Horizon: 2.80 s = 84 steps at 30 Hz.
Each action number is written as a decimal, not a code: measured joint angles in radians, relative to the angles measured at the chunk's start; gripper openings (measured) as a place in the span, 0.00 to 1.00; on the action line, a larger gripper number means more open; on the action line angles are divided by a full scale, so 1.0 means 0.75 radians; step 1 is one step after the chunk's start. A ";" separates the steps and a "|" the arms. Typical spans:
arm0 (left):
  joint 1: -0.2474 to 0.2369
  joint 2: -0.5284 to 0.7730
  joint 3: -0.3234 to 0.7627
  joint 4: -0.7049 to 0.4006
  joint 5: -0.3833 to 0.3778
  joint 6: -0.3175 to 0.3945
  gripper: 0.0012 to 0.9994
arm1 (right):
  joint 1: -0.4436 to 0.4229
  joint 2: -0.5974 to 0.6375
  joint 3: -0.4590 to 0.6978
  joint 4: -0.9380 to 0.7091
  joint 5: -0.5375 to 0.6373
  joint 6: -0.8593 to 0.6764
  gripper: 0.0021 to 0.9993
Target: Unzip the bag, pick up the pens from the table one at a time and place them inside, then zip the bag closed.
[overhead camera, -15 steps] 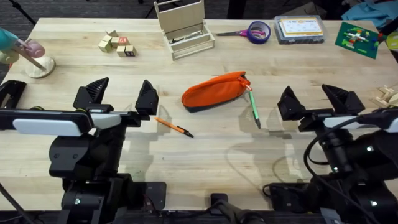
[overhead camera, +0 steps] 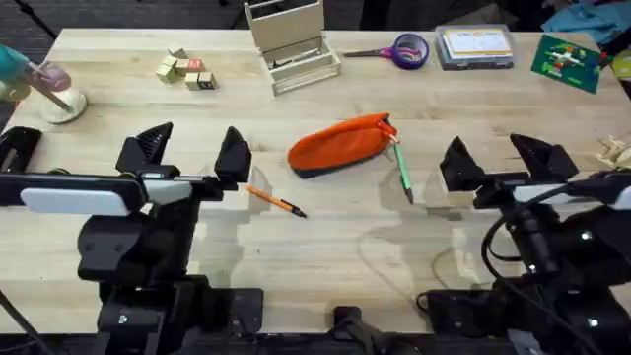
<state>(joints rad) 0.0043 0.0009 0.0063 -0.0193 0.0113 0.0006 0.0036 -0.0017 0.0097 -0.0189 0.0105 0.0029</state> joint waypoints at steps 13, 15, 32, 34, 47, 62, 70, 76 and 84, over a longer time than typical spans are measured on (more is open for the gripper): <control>0.000 0.001 0.189 -0.377 0.027 0.001 0.99 | 0.000 0.007 0.165 -0.298 -0.016 0.001 1.00; 0.000 0.017 0.285 -0.458 0.028 0.003 0.99 | 0.000 0.026 0.250 -0.370 -0.016 0.000 1.00; 0.000 0.802 1.158 -1.010 0.048 0.123 0.99 | 0.000 0.518 1.006 -0.750 -0.035 0.000 1.00; 0.000 0.873 1.244 -1.055 0.068 0.155 0.99 | 0.000 0.548 1.049 -0.755 -0.038 0.000 1.00; 0.000 1.083 1.551 -1.222 0.293 0.289 0.99 | 0.000 0.560 1.109 -0.770 -0.061 0.006 1.00; 0.000 1.206 1.556 -1.528 0.514 0.889 0.99 | 0.000 0.561 1.111 -0.771 -0.076 0.006 1.00; 0.000 1.290 1.556 -1.529 0.589 1.199 0.99 | 0.000 0.560 1.111 -0.771 -0.076 0.006 1.00; 0.000 1.365 1.556 -1.526 0.595 1.269 0.99 | 0.000 0.560 1.111 -0.771 -0.076 0.006 1.00; 0.000 1.445 1.556 -1.525 0.604 1.288 0.99 | 0.000 0.560 1.111 -0.771 -0.076 0.006 1.00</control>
<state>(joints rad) 0.0043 1.0848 1.1736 -1.1630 0.4641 0.9669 0.0036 0.4183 0.8433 -0.5968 -0.0464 0.0074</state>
